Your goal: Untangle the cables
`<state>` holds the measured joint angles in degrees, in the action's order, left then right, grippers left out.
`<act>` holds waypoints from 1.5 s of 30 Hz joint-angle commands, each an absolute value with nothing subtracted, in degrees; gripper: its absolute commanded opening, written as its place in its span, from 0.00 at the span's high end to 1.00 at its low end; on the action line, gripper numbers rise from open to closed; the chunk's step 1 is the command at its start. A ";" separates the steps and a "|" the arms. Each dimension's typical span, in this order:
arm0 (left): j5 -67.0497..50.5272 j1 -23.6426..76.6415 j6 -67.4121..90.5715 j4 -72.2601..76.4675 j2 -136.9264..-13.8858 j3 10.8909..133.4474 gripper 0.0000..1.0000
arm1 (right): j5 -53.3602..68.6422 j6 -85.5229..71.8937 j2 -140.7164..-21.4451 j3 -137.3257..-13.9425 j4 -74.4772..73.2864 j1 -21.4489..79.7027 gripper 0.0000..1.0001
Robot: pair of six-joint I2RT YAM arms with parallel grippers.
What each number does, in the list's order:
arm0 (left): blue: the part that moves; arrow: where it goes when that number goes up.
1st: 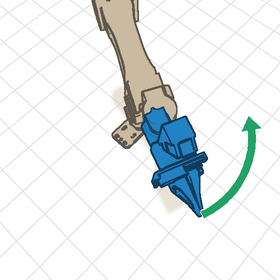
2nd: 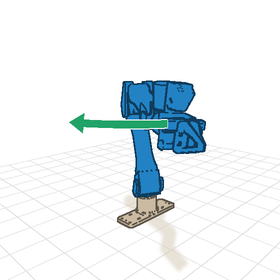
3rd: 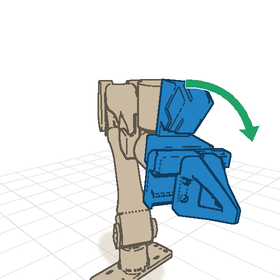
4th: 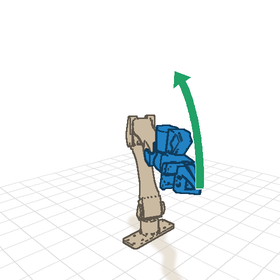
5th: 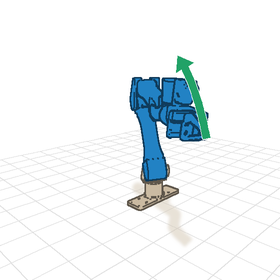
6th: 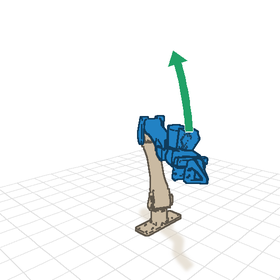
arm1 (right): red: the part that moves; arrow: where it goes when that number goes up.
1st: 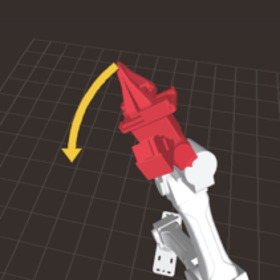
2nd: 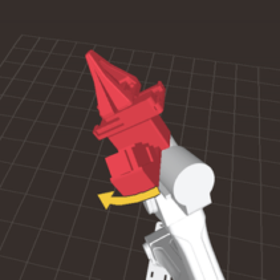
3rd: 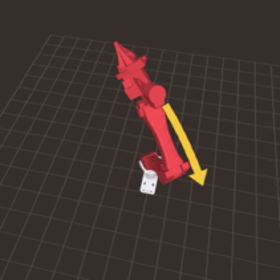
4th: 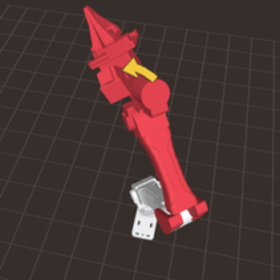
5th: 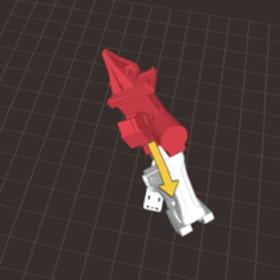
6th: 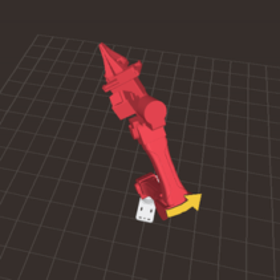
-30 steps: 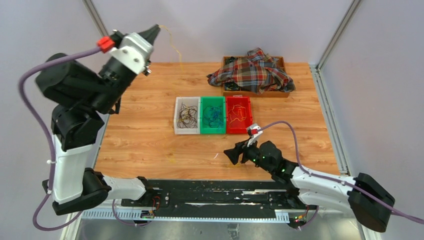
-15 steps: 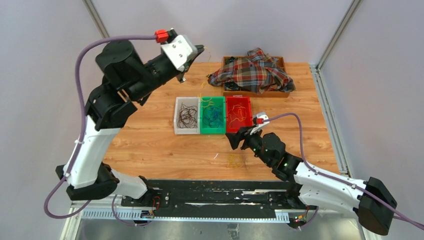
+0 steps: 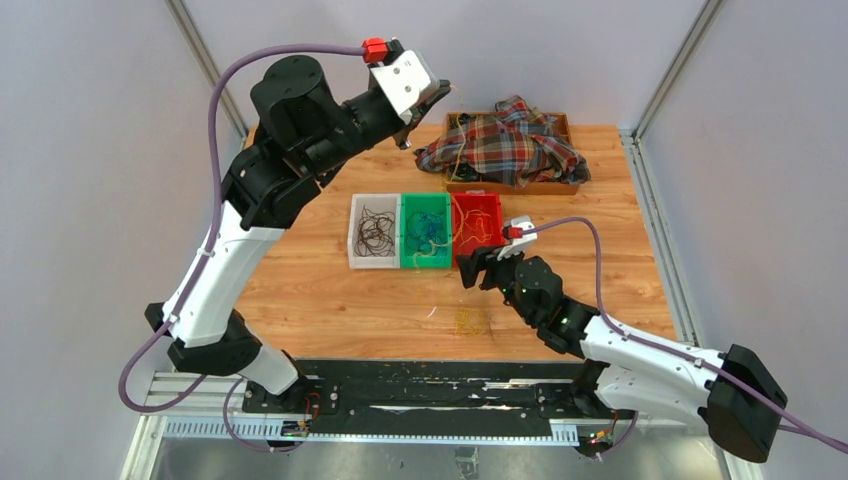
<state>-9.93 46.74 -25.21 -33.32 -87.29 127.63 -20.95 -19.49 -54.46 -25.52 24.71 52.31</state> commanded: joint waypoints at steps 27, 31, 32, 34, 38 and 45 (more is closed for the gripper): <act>-8.95 47.72 -22.79 -19.51 -97.12 129.54 0.99 | -33.31 -24.70 -53.18 -26.53 18.33 41.02 0.35; -8.85 47.72 -24.66 -18.49 -95.54 129.21 1.00 | -31.47 -26.26 -53.13 -25.46 18.31 40.29 0.35; -8.64 47.79 -25.44 -18.04 -94.91 128.89 1.00 | -30.98 -26.39 -53.21 -25.32 18.42 40.14 0.35; -6.89 48.32 -27.69 -16.51 -93.33 127.60 1.00 | -30.02 -26.46 -53.39 -25.13 18.46 40.00 0.35; -3.09 50.45 -35.55 -10.32 -89.23 122.15 1.00 | -28.92 -26.86 -53.31 -24.67 18.41 39.75 0.35; -1.77 51.71 -38.37 -10.86 -89.14 124.68 1.00 | -28.39 -28.43 -53.17 -24.06 18.59 39.55 0.36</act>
<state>-3.53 51.29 -35.83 -12.47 -88.97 122.56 -28.51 -26.44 -53.67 -25.02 18.52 40.38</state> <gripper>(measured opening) 0.011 0.643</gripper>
